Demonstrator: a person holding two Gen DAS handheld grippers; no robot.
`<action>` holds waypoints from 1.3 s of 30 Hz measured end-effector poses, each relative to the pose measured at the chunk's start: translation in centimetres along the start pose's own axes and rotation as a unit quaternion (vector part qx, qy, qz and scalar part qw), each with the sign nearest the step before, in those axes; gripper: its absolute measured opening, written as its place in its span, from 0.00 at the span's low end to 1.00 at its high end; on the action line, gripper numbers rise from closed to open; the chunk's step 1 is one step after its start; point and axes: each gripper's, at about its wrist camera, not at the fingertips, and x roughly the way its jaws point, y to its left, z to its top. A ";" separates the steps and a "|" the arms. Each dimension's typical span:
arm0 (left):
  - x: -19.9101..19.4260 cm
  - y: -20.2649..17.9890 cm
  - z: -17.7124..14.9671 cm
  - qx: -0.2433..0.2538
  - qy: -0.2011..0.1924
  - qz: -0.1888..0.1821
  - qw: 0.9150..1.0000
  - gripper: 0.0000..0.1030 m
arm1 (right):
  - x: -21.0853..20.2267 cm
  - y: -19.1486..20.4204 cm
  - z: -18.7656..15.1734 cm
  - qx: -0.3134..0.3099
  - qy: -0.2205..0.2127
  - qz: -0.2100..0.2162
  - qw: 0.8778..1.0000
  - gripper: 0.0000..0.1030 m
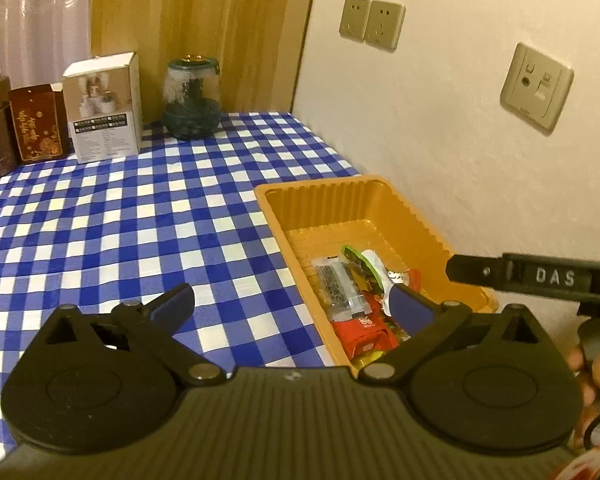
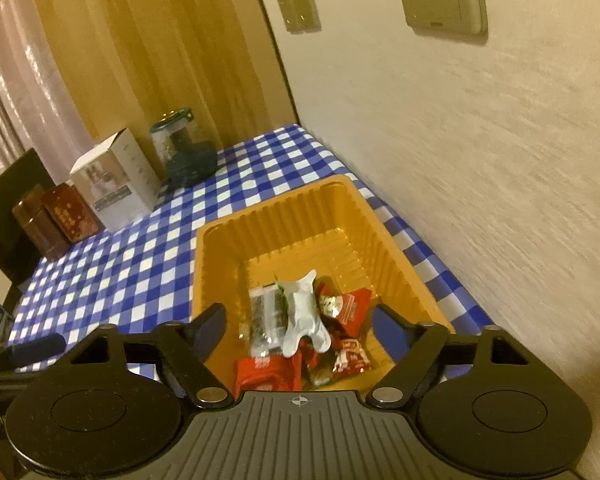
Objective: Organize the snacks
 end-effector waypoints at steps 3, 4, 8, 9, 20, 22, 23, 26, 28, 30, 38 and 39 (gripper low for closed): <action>-1.5 0.2 -0.2 0.000 -0.008 0.002 1.000 1.00 | -1.5 1.0 -0.6 -0.009 -0.001 -0.007 1.000 0.87; -1.9 0.4 -0.3 -0.001 -0.010 0.003 1.000 1.00 | -2.0 1.4 -0.9 -0.011 -0.001 -0.009 1.000 0.87; -3.7 1.0 -0.7 -0.006 -0.004 0.008 1.000 1.00 | -3.9 2.7 -1.7 -0.014 -0.003 -0.021 1.000 0.88; -4.2 1.2 -0.9 -0.008 -0.004 0.004 1.000 1.00 | -4.4 3.1 -1.8 -0.014 -0.005 -0.023 1.000 0.88; -9.5 2.5 -2.6 0.001 -0.004 -0.007 1.000 1.00 | -9.9 6.2 -4.6 -0.020 -0.014 -0.038 0.999 0.88; -10.4 2.4 -3.0 0.003 -0.002 -0.008 1.000 1.00 | -10.9 6.4 -5.2 -0.019 -0.016 -0.040 0.999 0.88; -10.7 2.4 -3.2 0.003 -0.001 -0.009 1.000 1.00 | -11.4 6.5 -5.5 -0.017 -0.017 -0.041 0.999 0.88; -12.2 2.3 -4.1 0.001 -0.003 -0.005 1.000 1.00 | -12.9 6.7 -6.4 -0.018 -0.018 -0.040 0.999 0.88; -13.1 2.2 -4.8 0.000 -0.007 0.003 1.000 1.00 | -13.7 6.8 -6.9 -0.021 -0.018 -0.039 0.999 0.88; -14.0 2.1 -5.4 -0.005 -0.009 0.010 1.000 1.00 | -14.4 6.9 -7.4 -0.027 -0.017 -0.039 0.999 0.88; -17.4 2.0 -7.8 -0.032 -0.010 0.035 0.999 1.00 | -16.4 8.0 -10.2 -0.066 -0.004 -0.024 0.998 0.88; -17.8 1.9 -8.1 -0.033 -0.011 0.037 0.999 1.00 | -16.6 8.2 -10.5 -0.071 -0.003 -0.023 0.997 0.88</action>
